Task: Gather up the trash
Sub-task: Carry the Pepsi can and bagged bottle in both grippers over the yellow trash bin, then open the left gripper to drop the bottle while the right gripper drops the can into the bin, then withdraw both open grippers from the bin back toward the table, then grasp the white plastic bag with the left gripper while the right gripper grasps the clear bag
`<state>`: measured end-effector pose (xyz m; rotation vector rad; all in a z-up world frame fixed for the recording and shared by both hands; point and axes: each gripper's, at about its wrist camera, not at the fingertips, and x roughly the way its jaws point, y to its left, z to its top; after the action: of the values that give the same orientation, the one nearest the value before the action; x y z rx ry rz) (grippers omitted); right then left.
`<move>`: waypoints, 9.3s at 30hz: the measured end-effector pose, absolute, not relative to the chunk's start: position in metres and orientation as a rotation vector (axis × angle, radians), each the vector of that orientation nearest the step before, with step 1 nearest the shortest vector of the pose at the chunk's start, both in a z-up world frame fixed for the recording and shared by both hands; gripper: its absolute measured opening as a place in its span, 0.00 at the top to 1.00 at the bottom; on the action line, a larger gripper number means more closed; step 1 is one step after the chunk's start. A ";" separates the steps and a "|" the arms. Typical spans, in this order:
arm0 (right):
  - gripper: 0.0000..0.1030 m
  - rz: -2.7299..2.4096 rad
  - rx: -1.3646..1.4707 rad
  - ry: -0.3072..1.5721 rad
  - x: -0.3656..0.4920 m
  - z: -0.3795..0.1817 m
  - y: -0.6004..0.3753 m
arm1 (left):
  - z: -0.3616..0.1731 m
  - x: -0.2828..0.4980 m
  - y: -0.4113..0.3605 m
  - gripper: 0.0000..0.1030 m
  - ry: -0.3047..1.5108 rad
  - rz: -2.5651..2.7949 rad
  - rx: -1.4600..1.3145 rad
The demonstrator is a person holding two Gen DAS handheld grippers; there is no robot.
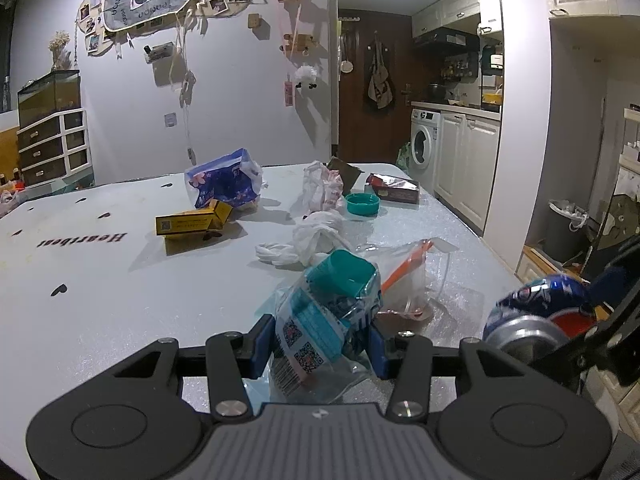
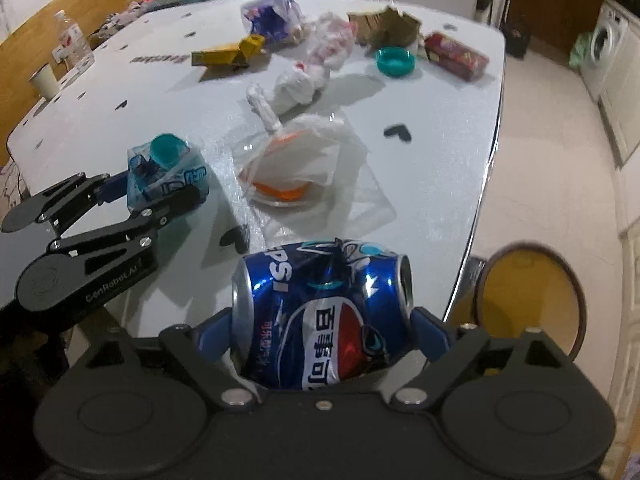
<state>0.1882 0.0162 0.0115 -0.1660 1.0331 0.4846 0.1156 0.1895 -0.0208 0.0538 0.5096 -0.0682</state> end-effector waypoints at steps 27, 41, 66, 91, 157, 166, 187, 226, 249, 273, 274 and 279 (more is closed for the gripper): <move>0.15 0.416 -0.015 0.561 0.161 0.064 -0.045 | 0.050 0.085 0.153 0.53 0.366 0.003 0.015; 0.15 0.284 0.011 0.448 0.158 0.063 -0.121 | 0.058 0.106 0.083 0.53 0.355 -0.059 0.036; 0.17 0.029 0.140 0.556 0.183 -0.042 -0.288 | -0.025 0.192 -0.099 0.53 0.528 -0.293 0.033; 0.17 -0.001 0.258 0.860 0.274 -0.179 -0.332 | -0.207 0.312 -0.142 0.53 0.899 -0.255 -0.063; 0.00 0.139 0.133 1.090 0.348 -0.226 -0.306 | -0.257 0.322 -0.151 0.00 1.070 -0.345 0.053; 0.00 0.124 0.095 1.049 0.322 -0.216 -0.314 | -0.244 0.306 -0.134 0.00 1.065 -0.308 0.047; 0.00 0.092 0.046 1.009 0.262 -0.198 -0.324 | -0.210 0.269 -0.110 0.00 1.014 -0.201 0.059; 0.00 0.015 0.032 0.665 0.145 -0.072 -0.317 | -0.055 0.152 -0.080 0.00 0.584 -0.284 0.060; 0.00 0.209 0.001 0.477 0.159 -0.024 -0.188 | 0.010 0.122 0.033 0.00 0.356 -0.107 0.090; 0.00 0.517 -0.144 0.290 0.183 -0.022 -0.062 | 0.001 0.192 0.201 0.00 0.465 -0.032 0.065; 0.00 0.519 -0.149 0.299 0.186 -0.021 -0.058 | 0.000 0.197 0.203 0.00 0.469 -0.036 0.065; 0.00 0.546 -0.302 0.232 0.193 -0.021 -0.033 | -0.002 0.226 0.212 0.00 0.473 -0.075 0.014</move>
<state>0.1926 -0.0335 -0.0211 -0.3019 0.2322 0.5459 0.2258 0.2123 -0.0024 0.0144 0.4731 -0.0749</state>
